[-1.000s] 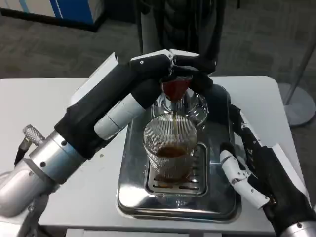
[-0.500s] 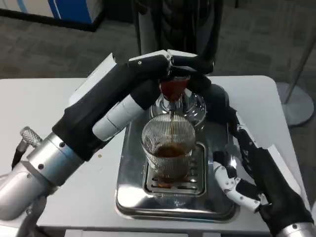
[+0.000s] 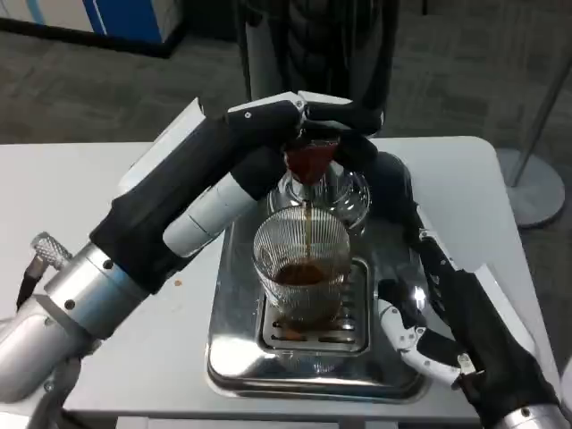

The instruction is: Grasp the cup under the faucet to collect the drink, then remove the cup.

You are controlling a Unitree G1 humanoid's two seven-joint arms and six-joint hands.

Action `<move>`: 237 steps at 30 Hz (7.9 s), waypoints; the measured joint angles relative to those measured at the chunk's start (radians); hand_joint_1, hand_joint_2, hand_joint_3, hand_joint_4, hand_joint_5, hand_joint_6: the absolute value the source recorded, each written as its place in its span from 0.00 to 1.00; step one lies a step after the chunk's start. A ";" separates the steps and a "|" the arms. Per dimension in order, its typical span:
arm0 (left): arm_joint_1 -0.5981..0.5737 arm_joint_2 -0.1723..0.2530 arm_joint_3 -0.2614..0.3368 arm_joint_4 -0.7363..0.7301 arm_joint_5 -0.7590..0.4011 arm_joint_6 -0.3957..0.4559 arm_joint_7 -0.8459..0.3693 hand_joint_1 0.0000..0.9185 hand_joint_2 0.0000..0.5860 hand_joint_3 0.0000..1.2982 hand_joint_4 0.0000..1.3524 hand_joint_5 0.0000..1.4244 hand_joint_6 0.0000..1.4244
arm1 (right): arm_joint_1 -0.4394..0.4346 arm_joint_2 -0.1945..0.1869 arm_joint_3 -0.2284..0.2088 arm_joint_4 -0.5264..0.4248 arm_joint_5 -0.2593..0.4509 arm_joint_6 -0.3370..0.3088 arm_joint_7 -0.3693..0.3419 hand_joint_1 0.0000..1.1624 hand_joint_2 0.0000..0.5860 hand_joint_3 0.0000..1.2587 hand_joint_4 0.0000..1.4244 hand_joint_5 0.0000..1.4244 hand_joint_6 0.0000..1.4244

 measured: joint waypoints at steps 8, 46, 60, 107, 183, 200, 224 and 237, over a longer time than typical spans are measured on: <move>0.004 0.000 0.004 -0.003 0.001 0.000 0.001 0.00 0.10 0.33 0.32 0.30 0.12 | 0.000 0.002 0.001 0.000 0.000 0.000 -0.002 1.00 1.00 0.00 0.00 0.00 0.09; 0.132 0.003 0.070 -0.126 0.189 0.004 0.156 0.00 0.05 0.00 0.00 0.04 0.01 | 0.009 0.003 -0.001 -0.002 0.002 0.000 -0.007 0.46 1.00 0.00 0.00 0.01 0.09; 0.284 0.096 0.250 -0.163 0.145 0.054 0.133 0.00 0.05 0.00 0.00 0.04 0.01 | 0.007 0.004 -0.003 -0.001 0.003 0.000 -0.008 0.56 1.00 0.00 0.00 0.02 0.09; 0.570 0.166 0.282 -0.121 0.483 -0.216 0.174 0.00 0.07 0.02 0.00 0.00 0.00 | 0.014 0.006 -0.004 0.006 0.012 -0.006 -0.019 0.67 0.62 0.00 0.03 0.04 0.09; 0.679 0.292 0.373 -0.067 0.481 -0.268 0.152 0.00 0.10 0.02 0.00 0.00 0.00 | -0.083 0.045 0.042 0.175 0.010 -0.163 -0.069 0.69 0.28 0.01 0.07 0.06 0.09; 0.668 0.298 0.373 -0.055 0.481 -0.254 0.152 0.00 0.10 0.03 0.00 0.00 0.00 | -0.186 0.054 0.075 0.325 0.013 -0.215 -0.061 0.66 0.42 0.00 0.06 0.04 0.07; 0.643 0.307 0.373 -0.033 0.481 -0.239 0.152 0.00 0.11 0.03 0.00 0.00 0.00 | -0.297 0.074 0.057 0.493 -0.022 -0.304 -0.132 0.70 0.51 0.13 0.22 0.24 0.17; 0.637 0.307 0.371 -0.027 0.481 -0.237 0.152 0.00 0.12 0.03 0.00 0.00 0.00 | -0.277 0.071 0.036 0.492 -0.034 -0.319 -0.158 0.71 0.46 0.24 0.27 0.32 0.21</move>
